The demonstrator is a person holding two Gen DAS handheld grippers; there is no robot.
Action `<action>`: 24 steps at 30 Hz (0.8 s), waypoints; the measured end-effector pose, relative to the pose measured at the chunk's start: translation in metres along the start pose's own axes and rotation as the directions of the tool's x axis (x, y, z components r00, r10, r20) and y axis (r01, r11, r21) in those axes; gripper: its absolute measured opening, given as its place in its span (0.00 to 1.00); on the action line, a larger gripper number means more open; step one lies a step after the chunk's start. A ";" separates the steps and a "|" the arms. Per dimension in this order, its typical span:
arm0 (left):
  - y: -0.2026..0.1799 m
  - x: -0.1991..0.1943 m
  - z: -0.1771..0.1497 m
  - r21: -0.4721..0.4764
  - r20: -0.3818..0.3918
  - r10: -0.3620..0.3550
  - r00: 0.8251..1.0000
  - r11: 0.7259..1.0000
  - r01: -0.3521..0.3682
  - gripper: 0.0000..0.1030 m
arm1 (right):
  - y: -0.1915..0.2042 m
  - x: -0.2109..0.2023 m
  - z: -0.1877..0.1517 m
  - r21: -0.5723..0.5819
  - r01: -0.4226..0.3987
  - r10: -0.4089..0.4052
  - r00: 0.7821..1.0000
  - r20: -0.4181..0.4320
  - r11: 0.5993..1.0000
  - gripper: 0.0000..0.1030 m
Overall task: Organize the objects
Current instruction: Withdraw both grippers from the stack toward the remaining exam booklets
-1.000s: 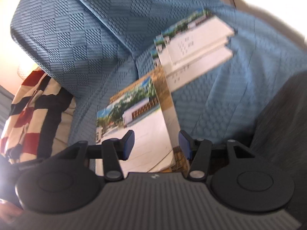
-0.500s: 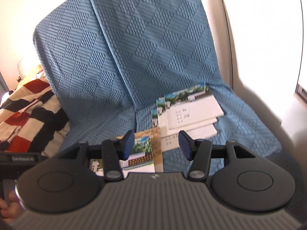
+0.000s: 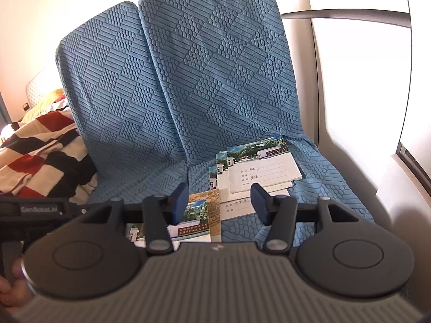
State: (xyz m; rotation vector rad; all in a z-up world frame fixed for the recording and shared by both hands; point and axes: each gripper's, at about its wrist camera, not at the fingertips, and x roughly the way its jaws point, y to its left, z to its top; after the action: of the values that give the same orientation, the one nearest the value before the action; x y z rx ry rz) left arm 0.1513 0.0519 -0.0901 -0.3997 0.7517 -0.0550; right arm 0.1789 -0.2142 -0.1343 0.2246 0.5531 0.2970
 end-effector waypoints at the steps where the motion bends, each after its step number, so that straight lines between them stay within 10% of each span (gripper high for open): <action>1: -0.003 0.001 -0.001 0.004 -0.003 -0.002 1.000 1.000 0.002 0.25 | -0.001 0.000 0.000 0.002 0.002 -0.002 1.000 -0.001 1.000 0.53; 24: -0.039 0.098 0.006 0.013 -0.118 -0.043 0.992 0.999 0.045 0.27 | -0.101 0.065 -0.034 0.334 0.050 -0.034 0.998 -0.052 0.941 0.58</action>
State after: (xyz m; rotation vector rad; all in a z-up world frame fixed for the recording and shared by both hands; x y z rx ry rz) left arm 0.2308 -0.0005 -0.1357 -0.4008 0.8583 -0.1269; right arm 0.2349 -0.2821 -0.2229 0.5364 0.6519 0.1648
